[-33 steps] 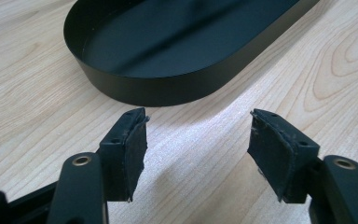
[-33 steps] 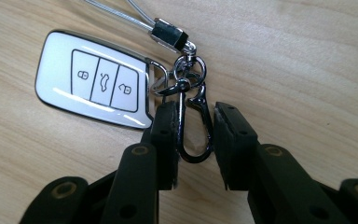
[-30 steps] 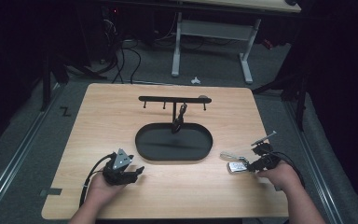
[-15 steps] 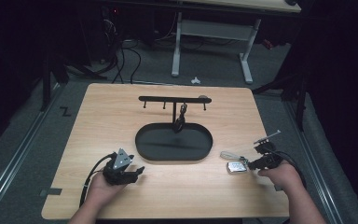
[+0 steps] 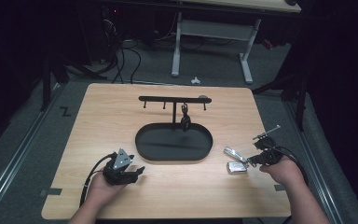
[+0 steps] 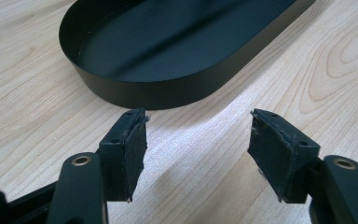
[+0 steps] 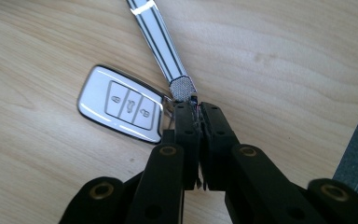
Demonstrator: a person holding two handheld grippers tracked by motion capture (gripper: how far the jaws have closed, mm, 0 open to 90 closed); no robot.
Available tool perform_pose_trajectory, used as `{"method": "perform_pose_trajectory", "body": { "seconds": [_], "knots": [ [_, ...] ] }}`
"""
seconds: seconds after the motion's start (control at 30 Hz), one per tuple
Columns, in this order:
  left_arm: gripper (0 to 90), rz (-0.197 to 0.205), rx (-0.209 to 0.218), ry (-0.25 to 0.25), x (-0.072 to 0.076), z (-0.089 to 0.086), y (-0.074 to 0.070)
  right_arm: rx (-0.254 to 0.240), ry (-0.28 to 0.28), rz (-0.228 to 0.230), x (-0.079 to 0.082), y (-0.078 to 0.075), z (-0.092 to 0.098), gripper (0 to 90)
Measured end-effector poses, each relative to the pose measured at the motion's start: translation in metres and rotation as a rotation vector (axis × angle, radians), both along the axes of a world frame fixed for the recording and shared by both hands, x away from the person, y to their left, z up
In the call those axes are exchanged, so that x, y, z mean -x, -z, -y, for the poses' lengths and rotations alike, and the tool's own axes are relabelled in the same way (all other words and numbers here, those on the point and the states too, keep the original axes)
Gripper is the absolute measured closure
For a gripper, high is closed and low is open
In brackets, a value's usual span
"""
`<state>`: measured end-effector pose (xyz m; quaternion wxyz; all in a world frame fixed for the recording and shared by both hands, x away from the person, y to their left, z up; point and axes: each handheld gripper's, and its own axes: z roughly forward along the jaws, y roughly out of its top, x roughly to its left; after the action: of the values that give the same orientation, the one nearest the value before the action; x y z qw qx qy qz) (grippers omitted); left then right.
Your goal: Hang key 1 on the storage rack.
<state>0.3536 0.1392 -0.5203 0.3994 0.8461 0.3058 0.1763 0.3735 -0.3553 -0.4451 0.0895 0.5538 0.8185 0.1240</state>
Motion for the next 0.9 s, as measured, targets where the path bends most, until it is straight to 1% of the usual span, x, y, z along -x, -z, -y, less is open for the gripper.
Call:
{"method": "perform_pose_trajectory", "body": {
  "seconds": [0.1,0.13,0.17,0.2,0.23,0.27,0.3,0.37,0.4,0.43,0.47,0.5,0.53,0.63,0.67,0.7,0.83,0.87,0.9],
  "knots": [
    [37.1,-0.001,-0.003,0.003,0.0,0.001,0.001,0.008,-0.05,0.02,0.001,-0.021,-0.011,86.9],
    [37.1,-0.001,-0.002,0.003,0.0,0.001,0.001,0.012,-0.077,0.033,0.0,-0.037,-0.019,87.0],
    [37.1,0.0,-0.001,0.003,0.0,0.001,0.001,0.012,-0.077,0.033,0.0,-0.037,-0.019,87.0],
    [37.1,0.001,0.0,0.003,0.0,0.001,0.0,0.017,-0.096,0.041,-0.001,-0.05,-0.027,86.9],
    [37.1,0.002,0.0,0.004,0.0,0.001,0.0,0.017,-0.096,0.041,-0.001,-0.05,-0.027,86.9],
    [37.1,0.003,0.002,0.003,0.001,0.0,-0.001,0.025,-0.128,0.051,-0.001,-0.064,-0.037,87.0],
    [37.1,0.005,0.006,0.0,0.001,0.0,-0.001,0.025,-0.128,0.051,-0.001,-0.064,-0.037,87.0],
    [37.1,0.006,0.008,-0.002,0.001,0.0,-0.002,0.029,-0.142,0.062,-0.003,-0.075,-0.046,87.0],
    [37.1,0.005,0.011,-0.003,0.001,0.0,-0.002,0.035,-0.157,0.068,-0.005,-0.086,-0.054,87.0],
    [37.1,0.006,0.011,-0.003,0.001,0.0,-0.002,0.035,-0.157,0.068,-0.005,-0.086,-0.054,87.0],
    [37.1,0.007,0.009,-0.001,0.0,-0.001,-0.002,0.038,-0.164,0.072,-0.006,-0.091,-0.057,87.0],
    [37.1,0.006,0.011,0.0,0.0,0.0,-0.001,0.041,-0.178,0.079,-0.008,-0.102,-0.064,87.0],
    [37.1,0.006,0.011,0.0,0.0,0.0,-0.001,0.041,-0.178,0.079,-0.008,-0.102,-0.064,87.0],
    [37.1,0.003,0.008,0.002,0.0,-0.001,-0.002,0.056,-0.2,0.094,-0.014,-0.116,-0.076,87.0],
    [37.1,0.003,0.01,0.002,0.0,-0.001,-0.002,0.054,-0.22,0.099,-0.018,-0.124,-0.085,87.0],
    [37.1,0.004,0.01,0.001,0.0,-0.002,-0.002,0.054,-0.22,0.099,-0.018,-0.124,-0.085,87.0],
    [37.1,0.006,0.014,-0.004,0.0,-0.003,-0.002,0.049,-0.264,0.108,-0.029,-0.134,-0.108,87.0],
    [37.1,0.005,0.014,-0.004,0.0,-0.004,-0.002,0.051,-0.281,0.108,-0.034,-0.138,-0.121,87.0],
    [37.1,0.005,0.015,-0.004,0.0,-0.004,-0.002,0.051,-0.281,0.108,-0.034,-0.138,-0.121,87.0]
  ]
}}
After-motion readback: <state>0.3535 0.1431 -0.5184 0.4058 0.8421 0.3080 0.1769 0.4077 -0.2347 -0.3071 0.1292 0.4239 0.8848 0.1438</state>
